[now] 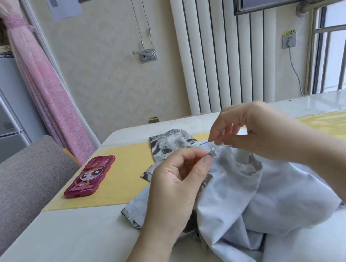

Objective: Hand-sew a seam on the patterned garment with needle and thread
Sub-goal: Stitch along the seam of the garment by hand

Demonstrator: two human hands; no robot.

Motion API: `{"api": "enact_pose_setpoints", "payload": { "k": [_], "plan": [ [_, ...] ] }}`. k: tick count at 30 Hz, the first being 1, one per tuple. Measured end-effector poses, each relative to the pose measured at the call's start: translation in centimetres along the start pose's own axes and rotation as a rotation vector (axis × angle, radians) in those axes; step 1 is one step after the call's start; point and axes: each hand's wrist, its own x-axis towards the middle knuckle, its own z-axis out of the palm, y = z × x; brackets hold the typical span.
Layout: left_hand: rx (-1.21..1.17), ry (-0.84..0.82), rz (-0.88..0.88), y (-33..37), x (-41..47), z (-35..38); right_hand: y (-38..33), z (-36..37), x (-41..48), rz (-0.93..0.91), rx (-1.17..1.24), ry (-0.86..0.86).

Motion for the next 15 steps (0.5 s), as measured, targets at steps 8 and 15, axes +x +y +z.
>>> {"api": "enact_pose_setpoints", "payload": {
  "k": [8,15],
  "plan": [
    [-0.004,-0.014,-0.009,0.1,-0.01,-0.1,0.17,-0.02,-0.02,-0.043,-0.07,0.012],
    [-0.002,-0.02,-0.018,0.22,-0.05,-0.18,0.41,0.12,0.0,-0.079,-0.074,0.035]
  ]
}}
